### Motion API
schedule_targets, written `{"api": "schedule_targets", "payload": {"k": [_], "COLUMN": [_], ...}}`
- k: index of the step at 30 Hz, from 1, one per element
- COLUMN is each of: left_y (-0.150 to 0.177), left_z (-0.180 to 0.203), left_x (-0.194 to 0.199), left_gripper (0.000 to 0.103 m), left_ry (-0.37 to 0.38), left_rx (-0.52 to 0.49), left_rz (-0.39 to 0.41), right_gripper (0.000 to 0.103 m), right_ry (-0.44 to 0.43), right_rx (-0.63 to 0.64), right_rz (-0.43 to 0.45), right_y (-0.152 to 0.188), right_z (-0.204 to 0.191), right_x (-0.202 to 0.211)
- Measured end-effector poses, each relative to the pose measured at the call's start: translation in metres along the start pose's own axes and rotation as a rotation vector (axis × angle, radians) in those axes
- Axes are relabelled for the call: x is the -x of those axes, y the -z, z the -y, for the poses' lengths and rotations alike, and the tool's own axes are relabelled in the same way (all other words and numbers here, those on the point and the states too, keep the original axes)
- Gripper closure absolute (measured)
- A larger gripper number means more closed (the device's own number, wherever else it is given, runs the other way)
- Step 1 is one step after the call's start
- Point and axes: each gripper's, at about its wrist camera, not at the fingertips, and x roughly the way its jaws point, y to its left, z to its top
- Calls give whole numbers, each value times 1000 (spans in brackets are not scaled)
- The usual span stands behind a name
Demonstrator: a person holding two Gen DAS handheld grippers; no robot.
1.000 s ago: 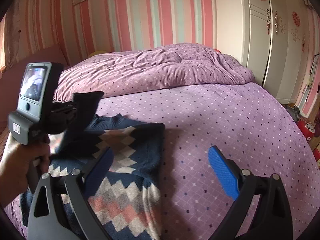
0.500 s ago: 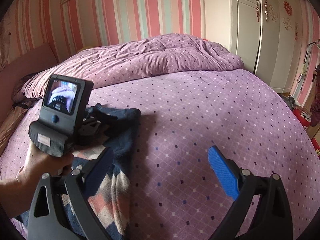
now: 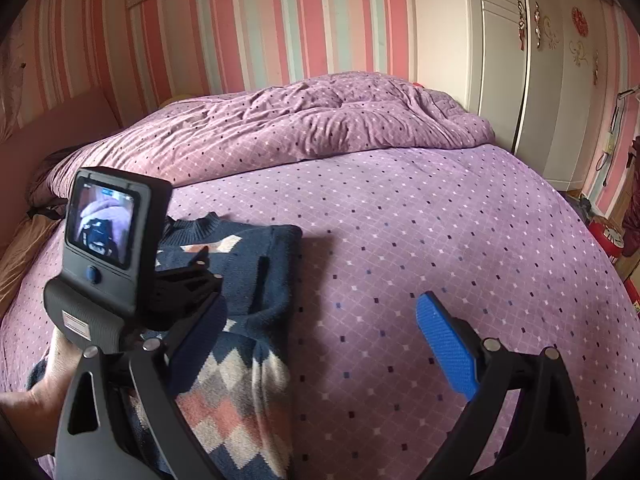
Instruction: Fold small clothes
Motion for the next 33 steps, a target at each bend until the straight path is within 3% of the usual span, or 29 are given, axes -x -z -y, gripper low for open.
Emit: {"api": "schedule_targets", "payload": {"k": [9,14,17,22,27,29,33], "left_y": [37,83,103,118,123,126,131], "left_z": [-131,-205,-236,-249,-238,-232,-238], "left_x": [-14,-29,-47,-69,-93,-107,-118], "left_gripper": [24,24,24,24,24,23,13], "left_ry": [-42,-60,-48,-7,70,39,28], "left_rx": [210,262,299,304,294,261,274], "left_rz": [-33,-61,-93,-89,-128,-173,-187], "right_gripper": [7,7,7,7,7,7,7], "right_ry": [-11,13,-48,-165,-148,-97,-102], "right_rx": [37,73,48,24,6,-5,47], "right_rz": [-1,-47,-81,-144,-247,-320,-321], "right_y": [-10,-7,-5,4,30,42,44], "right_z": [-49,-77,-99,-141,-157,-148,-141], "right_x": [-11,-48,-73,-119,-175,-199,-208]}}
